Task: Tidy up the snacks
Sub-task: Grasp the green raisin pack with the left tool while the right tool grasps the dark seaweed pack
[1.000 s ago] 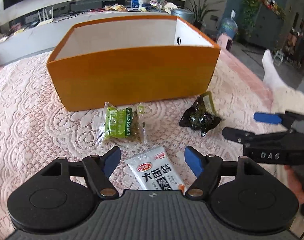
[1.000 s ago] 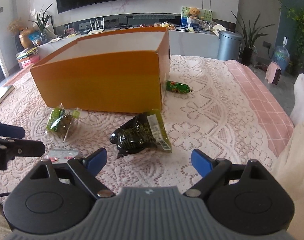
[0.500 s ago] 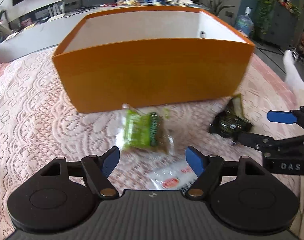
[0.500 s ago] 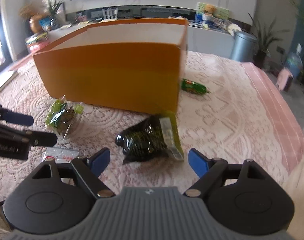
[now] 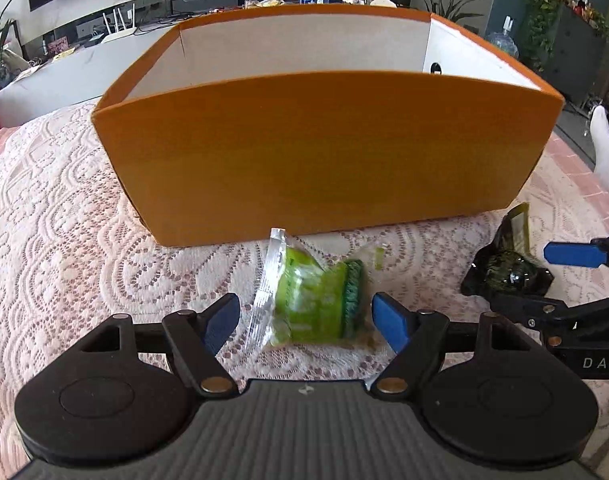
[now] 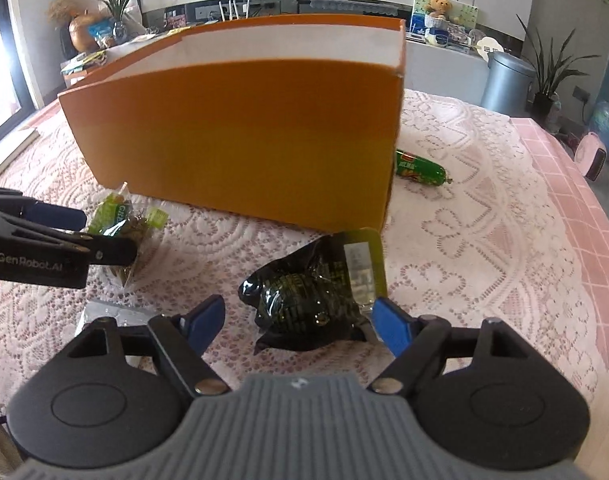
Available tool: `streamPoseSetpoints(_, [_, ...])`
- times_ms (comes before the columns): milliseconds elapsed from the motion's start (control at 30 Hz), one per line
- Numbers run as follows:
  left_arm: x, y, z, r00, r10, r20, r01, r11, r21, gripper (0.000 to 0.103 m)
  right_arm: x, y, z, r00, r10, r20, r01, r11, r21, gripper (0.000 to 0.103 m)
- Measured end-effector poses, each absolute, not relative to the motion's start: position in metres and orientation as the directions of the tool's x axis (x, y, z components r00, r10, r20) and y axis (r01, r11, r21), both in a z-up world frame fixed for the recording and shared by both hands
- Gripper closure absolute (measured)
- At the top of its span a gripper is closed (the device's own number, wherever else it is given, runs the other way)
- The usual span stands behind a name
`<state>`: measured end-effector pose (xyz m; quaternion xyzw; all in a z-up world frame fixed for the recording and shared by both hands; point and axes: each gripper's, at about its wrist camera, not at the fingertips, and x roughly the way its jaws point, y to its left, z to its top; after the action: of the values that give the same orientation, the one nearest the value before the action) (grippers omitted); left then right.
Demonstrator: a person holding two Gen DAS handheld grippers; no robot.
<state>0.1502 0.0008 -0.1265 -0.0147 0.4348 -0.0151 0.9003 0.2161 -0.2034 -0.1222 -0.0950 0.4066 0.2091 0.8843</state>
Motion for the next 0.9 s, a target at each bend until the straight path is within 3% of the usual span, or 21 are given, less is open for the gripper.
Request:
streamPoseSetpoints(467, [0.161, -0.002, -0.137, 0.598, -0.116, -0.793, 0.042, 0.993, -0.113, 0.017, 0.223, -0.194, -0.135, 0.568, 0.296, -0.768, -0.457, 0.889, 0.005, 0.024])
streamPoseSetpoints(633, [0.159, -0.006, -0.136, 0.603, -0.148, -0.784, 0.061, 0.988, -0.14, 0.039, 0.223, -0.194, -0.138, 0.577, 0.29, -0.764, -0.46, 0.888, -0.011, 0.024])
streamPoseSetpoints(767, [0.157, -0.006, -0.136, 0.601, -0.145, -0.786, 0.047, 0.988, -0.147, 0.045, 0.222, -0.191, -0.141, 0.593, 0.266, -0.76, -0.457, 0.889, -0.045, 0.03])
streamPoseSetpoints(833, [0.158, -0.008, -0.135, 0.6, -0.142, -0.788, 0.039, 0.988, -0.149, 0.057, 0.221, -0.191, -0.142, 0.599, 0.261, -0.757, -0.459, 0.887, -0.058, 0.032])
streamPoseSetpoints(900, [0.157, -0.008, -0.133, 0.598, -0.142, -0.789, 0.026, 0.987, -0.158, 0.058, 0.221, -0.192, -0.142, 0.6, 0.262, -0.756, -0.458, 0.887, -0.056, 0.035])
